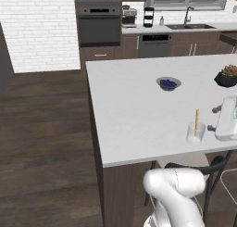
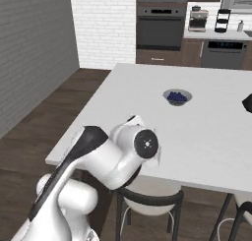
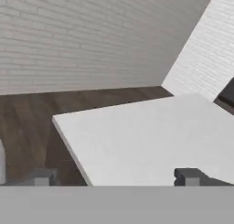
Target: Take a straw from the drawer in front and place it inside the glass cup on the dining counter.
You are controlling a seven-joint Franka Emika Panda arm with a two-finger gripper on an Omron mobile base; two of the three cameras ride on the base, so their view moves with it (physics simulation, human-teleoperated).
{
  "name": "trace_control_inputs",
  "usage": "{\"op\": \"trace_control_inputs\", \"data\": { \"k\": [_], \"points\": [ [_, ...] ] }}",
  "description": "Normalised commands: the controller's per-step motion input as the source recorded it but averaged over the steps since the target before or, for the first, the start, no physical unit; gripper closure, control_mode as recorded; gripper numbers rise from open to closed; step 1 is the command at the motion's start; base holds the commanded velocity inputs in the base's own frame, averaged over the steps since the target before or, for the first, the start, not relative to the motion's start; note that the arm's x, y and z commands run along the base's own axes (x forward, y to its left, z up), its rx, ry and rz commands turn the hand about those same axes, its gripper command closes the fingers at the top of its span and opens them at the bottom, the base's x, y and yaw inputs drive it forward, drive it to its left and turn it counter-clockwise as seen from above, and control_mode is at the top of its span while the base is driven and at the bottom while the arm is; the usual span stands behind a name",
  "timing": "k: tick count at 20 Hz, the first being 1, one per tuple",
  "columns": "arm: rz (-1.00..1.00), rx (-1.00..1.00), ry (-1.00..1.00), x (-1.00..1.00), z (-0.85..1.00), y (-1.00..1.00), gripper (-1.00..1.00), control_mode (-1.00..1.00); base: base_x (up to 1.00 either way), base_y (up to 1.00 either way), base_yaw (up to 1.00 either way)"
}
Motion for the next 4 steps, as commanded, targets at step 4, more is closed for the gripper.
{"op": "trace_control_inputs", "data": {
  "k": [4],
  "points": [
    [0.0, -0.41, 0.22, -0.34, 0.0, 0.75, -1.0, -1.0, 0.0, 0.0, 0.0]
  ]
}}
